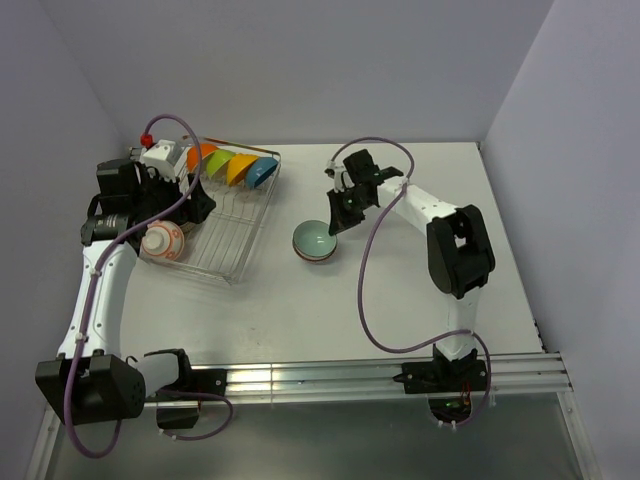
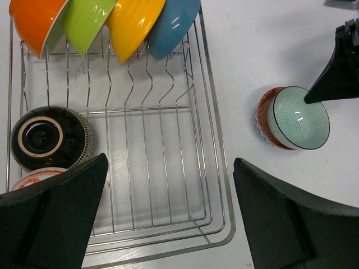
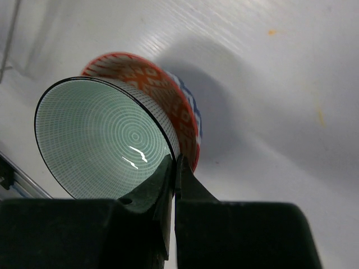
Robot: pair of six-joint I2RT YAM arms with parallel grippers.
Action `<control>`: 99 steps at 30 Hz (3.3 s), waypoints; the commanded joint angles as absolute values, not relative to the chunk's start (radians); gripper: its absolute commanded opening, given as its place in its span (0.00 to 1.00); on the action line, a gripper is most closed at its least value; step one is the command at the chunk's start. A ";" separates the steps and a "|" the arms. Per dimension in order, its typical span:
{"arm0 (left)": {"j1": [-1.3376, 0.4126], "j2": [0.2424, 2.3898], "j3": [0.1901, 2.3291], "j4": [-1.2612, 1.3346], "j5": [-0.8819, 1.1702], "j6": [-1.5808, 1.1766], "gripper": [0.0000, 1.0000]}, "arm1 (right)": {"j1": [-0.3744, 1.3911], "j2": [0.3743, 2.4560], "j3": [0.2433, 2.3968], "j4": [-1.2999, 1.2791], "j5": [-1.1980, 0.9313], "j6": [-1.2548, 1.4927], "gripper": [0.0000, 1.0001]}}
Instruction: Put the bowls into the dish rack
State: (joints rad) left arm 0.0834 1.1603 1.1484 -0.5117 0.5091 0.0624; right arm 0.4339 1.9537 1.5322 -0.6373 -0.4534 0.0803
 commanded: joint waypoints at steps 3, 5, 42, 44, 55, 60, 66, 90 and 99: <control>0.080 1.167 1.146 -0.471 0.541 0.048 0.99 | 0.428 1.911 1.479 -0.603 -0.420 0.091 0.00; 0.078 1.170 1.146 -0.471 0.541 0.043 0.99 | 0.428 1.902 1.465 -0.597 -0.397 0.089 0.00; 0.052 0.962 0.588 0.832 0.993 -1.313 0.99 | 0.347 1.690 1.272 0.865 -1.189 1.373 0.00; 0.035 0.965 0.554 0.966 0.936 -1.435 0.99 | 0.368 1.675 1.258 0.864 -1.186 1.373 0.00; -0.136 1.006 0.588 0.992 0.830 -1.468 0.99 | 0.440 1.660 1.252 0.873 -1.183 1.390 0.00; -0.156 1.012 0.587 0.999 0.819 -1.466 0.99 | 0.462 1.649 1.244 0.851 -1.189 1.370 0.00; -0.179 1.023 0.607 1.008 0.821 -1.462 0.98 | 0.495 1.647 1.249 0.810 -1.192 1.327 0.00; -0.222 1.026 0.592 1.037 0.841 -1.451 0.48 | 0.517 1.669 1.266 0.799 -1.206 1.321 0.00; -0.222 1.006 0.592 0.945 0.815 -1.425 0.00 | 0.523 1.666 1.276 0.701 -1.206 1.259 0.00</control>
